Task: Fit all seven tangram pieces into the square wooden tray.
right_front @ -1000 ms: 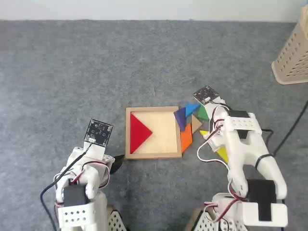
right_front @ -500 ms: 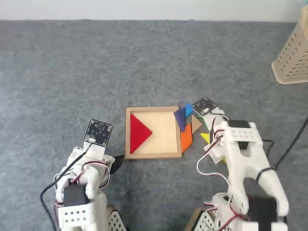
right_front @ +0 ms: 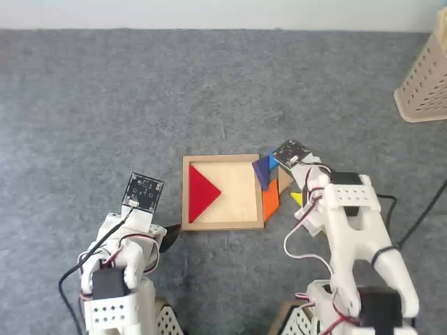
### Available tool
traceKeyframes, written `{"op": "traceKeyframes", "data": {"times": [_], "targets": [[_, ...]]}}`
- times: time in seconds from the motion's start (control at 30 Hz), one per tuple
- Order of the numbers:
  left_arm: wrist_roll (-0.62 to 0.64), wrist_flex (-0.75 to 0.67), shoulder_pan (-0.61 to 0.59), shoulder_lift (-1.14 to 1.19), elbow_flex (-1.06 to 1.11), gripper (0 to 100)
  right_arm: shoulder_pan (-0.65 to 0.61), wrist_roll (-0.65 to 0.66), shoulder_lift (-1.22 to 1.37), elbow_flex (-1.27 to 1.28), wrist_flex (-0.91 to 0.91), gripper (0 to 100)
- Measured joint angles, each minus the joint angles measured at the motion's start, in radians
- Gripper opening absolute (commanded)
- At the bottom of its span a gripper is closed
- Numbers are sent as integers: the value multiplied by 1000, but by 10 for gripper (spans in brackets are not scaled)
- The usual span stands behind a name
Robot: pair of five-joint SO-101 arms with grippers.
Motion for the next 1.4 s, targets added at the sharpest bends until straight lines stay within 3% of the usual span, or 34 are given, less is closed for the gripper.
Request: {"op": "traceKeyframes", "data": {"times": [0.4,1.4], "targets": [[0,0,0,0,0,353,86,58,242,-135,-23,310],[0,0,0,0,0,353,86,63,247,-137,-250,308]]}}
